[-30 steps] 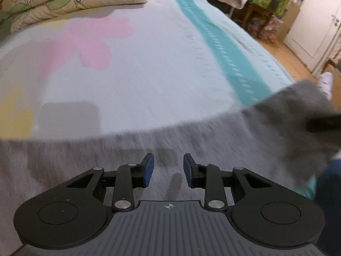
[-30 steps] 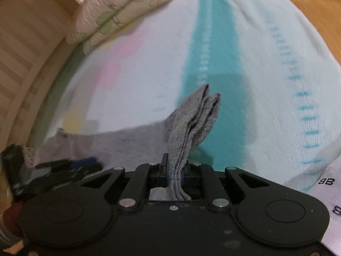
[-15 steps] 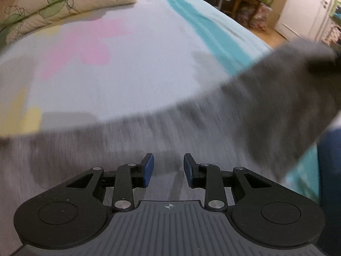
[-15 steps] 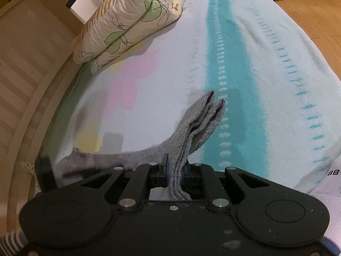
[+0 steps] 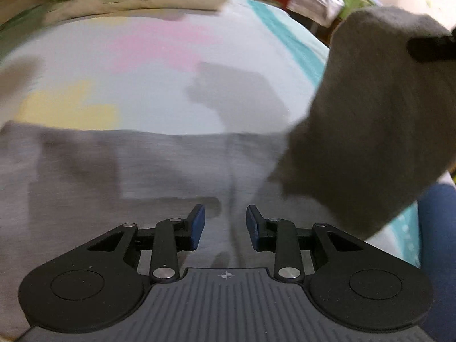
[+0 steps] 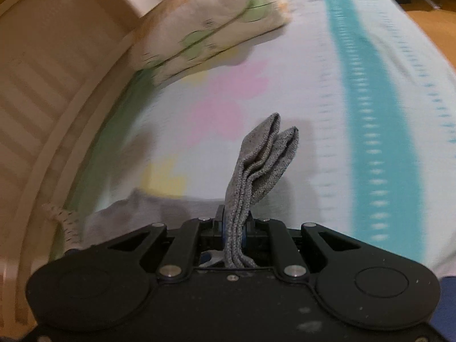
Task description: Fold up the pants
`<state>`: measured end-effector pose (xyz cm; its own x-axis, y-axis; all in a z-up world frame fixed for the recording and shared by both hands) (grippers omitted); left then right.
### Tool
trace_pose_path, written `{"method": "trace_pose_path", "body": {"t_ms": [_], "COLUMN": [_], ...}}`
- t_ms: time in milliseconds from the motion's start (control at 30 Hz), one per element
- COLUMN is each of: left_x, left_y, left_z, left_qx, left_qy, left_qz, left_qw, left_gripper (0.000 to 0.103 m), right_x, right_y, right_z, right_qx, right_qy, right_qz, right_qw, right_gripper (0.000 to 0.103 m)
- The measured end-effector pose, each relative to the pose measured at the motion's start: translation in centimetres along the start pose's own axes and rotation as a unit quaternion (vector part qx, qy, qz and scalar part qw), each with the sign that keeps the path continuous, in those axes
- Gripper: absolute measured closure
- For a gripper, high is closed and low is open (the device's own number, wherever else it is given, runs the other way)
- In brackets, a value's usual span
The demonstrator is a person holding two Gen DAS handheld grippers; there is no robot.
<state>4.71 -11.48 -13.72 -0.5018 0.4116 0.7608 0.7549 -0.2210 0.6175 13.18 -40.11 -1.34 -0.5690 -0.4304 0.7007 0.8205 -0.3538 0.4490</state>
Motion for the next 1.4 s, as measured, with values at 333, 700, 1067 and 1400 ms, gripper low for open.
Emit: {"method": "trace_pose_path", "body": {"t_ms": [333,700,1067,1400], "left_x": [4.8,8.6,5.8,3.0], "left_y": [-1.4,-2.3,-1.0,-4.2], "left_z": [11.1,14.6,12.6,11.6], "left_qx": [0.069,0.104,0.079,0.055], "left_qy": [0.08,0.078,0.051,0.048], "left_qz": [-0.025,-0.037,-0.025,0.023], "left_qw": [0.994,0.9908,0.9952,0.9971], "left_gripper": [0.071,0.071,0.06,0.056], "right_x": [-14.5,-21.4,-13.6,-13.1], "right_y": [-4.7,-11.1,-11.8,-15.4], "right_z": [9.5,12.1,5.9,1.0], "right_qx": [0.012,0.103,0.053,0.022], "right_qy": [0.051,0.038,-0.013,-0.121], "right_qz": [0.054,0.069,-0.024,-0.002], "right_qw": [0.997,0.992,0.998,0.992], "right_gripper": [0.091,0.056,0.09,0.1]}}
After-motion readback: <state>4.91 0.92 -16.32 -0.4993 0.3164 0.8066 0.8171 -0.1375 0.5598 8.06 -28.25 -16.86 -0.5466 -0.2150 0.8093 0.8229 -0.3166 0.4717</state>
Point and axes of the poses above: each gripper's, at about its wrist camera, not at the fingertips, and x roughly against the way its jaws point, z to its left, y to its top, the point moved 2 cm from there along -x, roughly the way its jaws point, and after that the axes turned 2 degrees about -z, right-handed, at the moved point
